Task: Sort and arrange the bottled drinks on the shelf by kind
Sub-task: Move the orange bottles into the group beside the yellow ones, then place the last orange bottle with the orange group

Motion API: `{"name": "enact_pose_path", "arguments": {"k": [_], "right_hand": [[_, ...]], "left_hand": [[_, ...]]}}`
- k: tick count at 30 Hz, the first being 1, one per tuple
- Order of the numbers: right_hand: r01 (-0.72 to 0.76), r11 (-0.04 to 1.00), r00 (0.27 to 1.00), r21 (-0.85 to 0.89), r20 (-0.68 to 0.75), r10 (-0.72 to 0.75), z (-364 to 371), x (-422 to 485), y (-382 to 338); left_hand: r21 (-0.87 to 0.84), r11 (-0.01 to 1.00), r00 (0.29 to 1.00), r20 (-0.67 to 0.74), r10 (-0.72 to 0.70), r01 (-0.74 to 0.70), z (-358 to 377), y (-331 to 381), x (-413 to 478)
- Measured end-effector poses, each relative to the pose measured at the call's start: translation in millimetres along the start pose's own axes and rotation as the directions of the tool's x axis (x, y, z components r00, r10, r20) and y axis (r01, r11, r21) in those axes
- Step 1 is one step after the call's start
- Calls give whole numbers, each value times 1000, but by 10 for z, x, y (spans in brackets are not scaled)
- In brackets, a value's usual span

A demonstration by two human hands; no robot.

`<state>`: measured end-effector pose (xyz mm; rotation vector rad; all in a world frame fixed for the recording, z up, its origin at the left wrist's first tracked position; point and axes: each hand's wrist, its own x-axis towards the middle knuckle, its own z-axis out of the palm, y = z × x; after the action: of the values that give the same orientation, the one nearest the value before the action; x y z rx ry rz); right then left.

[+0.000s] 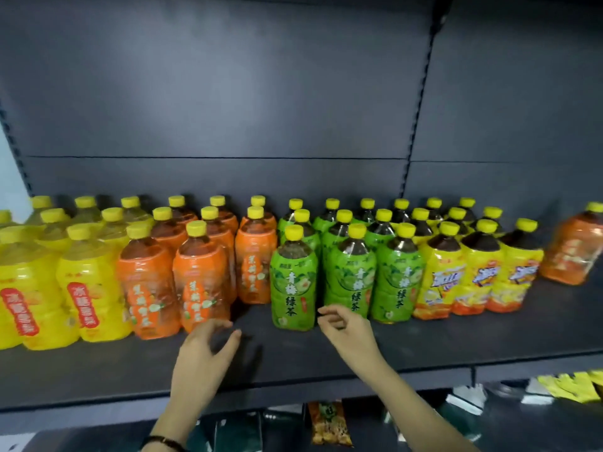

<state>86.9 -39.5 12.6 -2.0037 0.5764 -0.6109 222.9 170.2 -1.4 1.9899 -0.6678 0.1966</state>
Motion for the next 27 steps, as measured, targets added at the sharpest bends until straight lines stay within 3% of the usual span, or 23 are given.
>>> {"name": "enact_pose_path", "arguments": {"k": [8,15,27], "right_hand": [[-38,998,994,-56,-108,32,-1855,-534,674],[-90,986,965,-137,-256,52,-3253,-924,1347],[-140,987,931,-77,-350,104,-4555,-467,2210]], "left_hand": [[-98,992,976,196,100,-82,1407,1205,-625],[-110,982,949,261,175,-151,2484,2136,-1136],[-187,956,898,342,278,-225,4244,3156,-990]]}}
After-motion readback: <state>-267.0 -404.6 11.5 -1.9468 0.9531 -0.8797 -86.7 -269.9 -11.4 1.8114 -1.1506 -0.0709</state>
